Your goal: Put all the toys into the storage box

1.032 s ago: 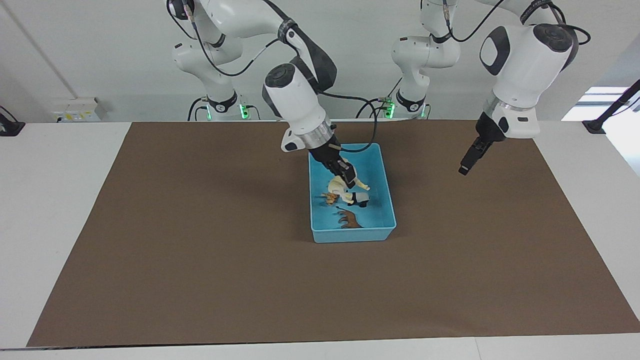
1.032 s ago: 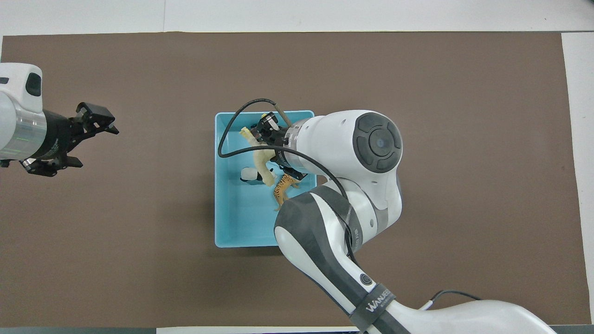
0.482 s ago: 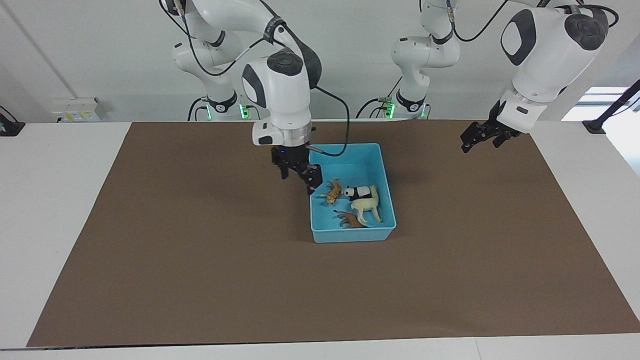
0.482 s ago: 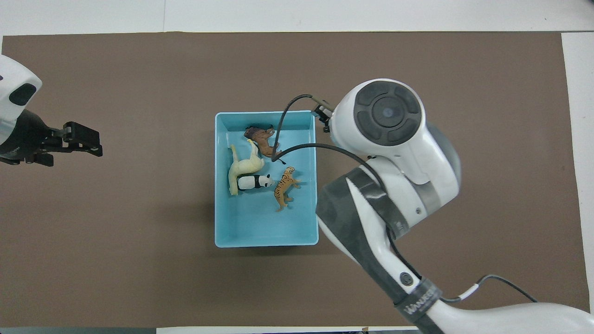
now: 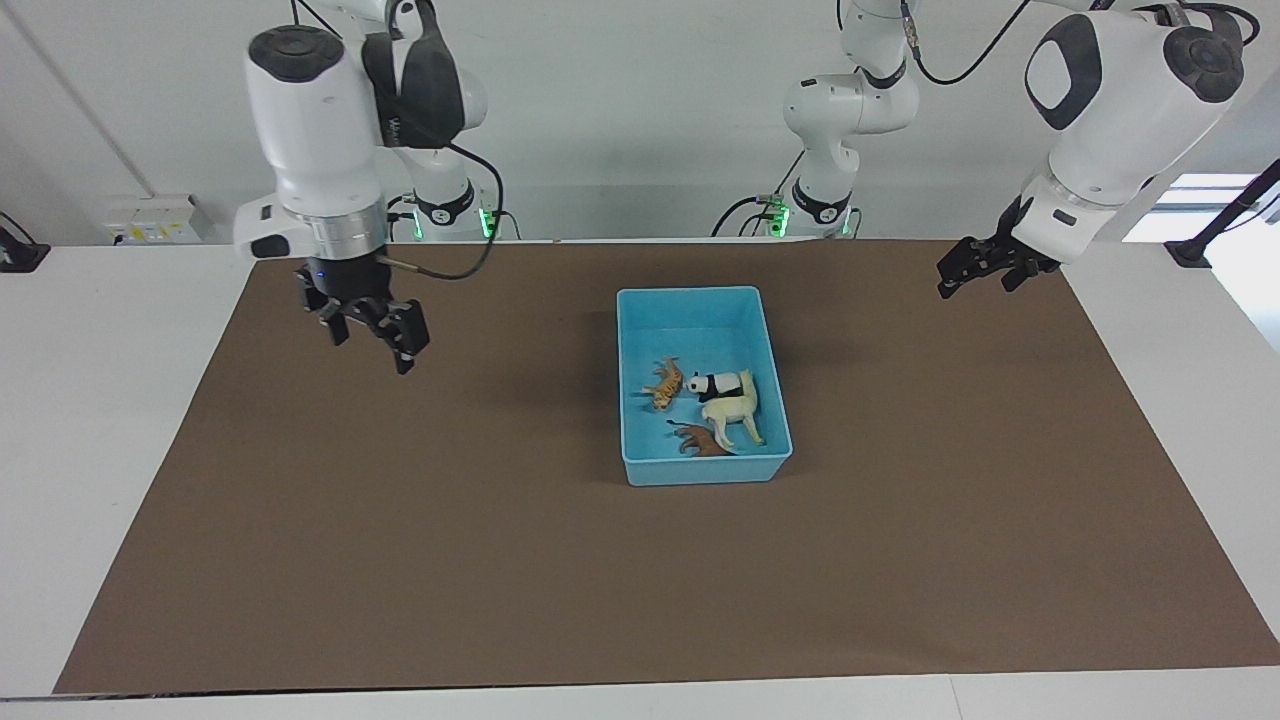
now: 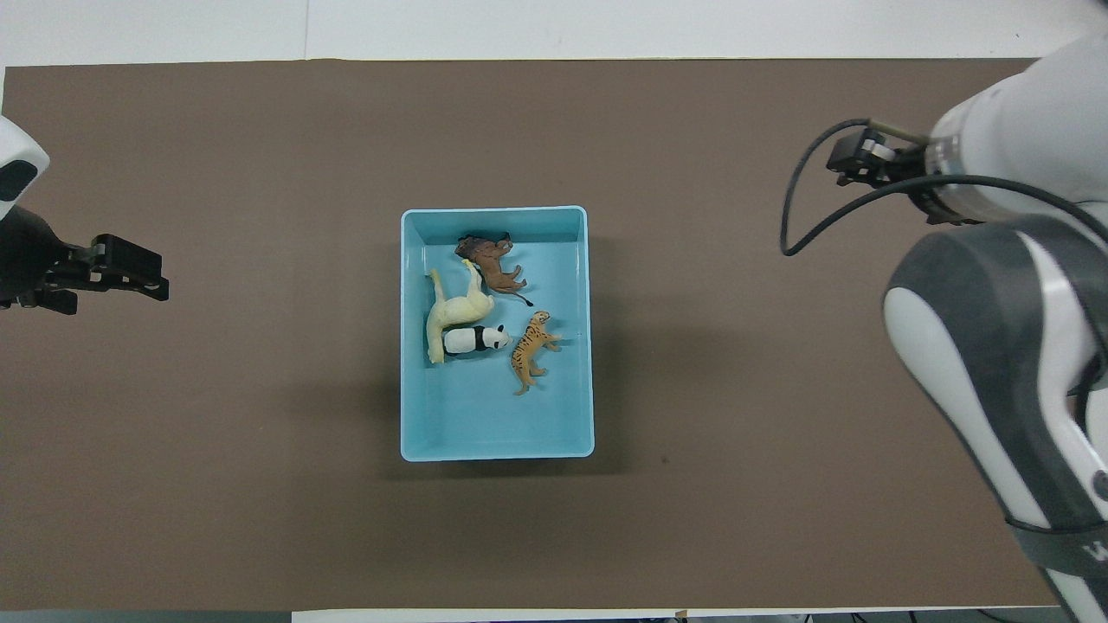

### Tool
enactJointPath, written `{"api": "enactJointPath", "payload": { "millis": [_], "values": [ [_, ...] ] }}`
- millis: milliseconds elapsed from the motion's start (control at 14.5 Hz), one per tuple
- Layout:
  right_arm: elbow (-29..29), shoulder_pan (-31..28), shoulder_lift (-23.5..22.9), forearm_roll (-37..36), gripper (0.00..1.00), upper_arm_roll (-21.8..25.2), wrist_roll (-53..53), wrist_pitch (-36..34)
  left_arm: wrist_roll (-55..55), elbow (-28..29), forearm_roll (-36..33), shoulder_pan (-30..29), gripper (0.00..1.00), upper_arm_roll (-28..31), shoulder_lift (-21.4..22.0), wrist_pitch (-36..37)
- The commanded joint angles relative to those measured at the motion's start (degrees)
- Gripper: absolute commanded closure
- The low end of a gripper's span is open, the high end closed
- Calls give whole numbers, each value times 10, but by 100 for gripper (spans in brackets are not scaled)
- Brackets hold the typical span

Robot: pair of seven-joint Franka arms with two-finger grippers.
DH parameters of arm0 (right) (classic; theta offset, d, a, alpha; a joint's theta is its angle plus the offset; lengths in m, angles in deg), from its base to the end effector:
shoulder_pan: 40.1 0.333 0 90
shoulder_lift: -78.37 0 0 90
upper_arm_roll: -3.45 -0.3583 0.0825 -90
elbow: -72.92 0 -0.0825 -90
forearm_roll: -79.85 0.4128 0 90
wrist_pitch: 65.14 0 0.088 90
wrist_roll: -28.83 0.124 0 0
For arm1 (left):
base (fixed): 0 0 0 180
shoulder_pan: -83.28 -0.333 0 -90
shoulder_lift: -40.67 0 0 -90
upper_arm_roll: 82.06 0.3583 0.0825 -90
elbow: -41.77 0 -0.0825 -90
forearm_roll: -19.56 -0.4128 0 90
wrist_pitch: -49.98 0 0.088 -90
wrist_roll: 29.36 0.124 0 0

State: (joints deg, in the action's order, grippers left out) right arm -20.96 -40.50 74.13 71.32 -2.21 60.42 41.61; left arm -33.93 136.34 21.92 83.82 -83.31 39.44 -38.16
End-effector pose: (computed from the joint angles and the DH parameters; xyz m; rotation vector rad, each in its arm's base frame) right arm 0.6335 0.0423 0.5993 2.9753 -0.6469 0.2853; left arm 0.5794 -0.0232 0.5953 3.0993 0.0774 -0.2108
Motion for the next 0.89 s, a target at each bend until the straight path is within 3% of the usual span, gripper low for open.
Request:
{"api": "enactJointPath", "payload": {
  "millis": [0, 413, 826],
  "values": [
    [-14, -51, 11, 43, 0, -10, -83, 0, 11, 20, 2, -7, 0, -8, 18, 3],
    [-13, -70, 12, 67, 0, -8, -115, -7, 10, 42, 2, -9, 0, -10, 28, -45],
    [-13, -78, 21, 67, 0, -10, -134, -23, 13, 35, -3, 24, 0, -2, 25, -31]
  ]
}}
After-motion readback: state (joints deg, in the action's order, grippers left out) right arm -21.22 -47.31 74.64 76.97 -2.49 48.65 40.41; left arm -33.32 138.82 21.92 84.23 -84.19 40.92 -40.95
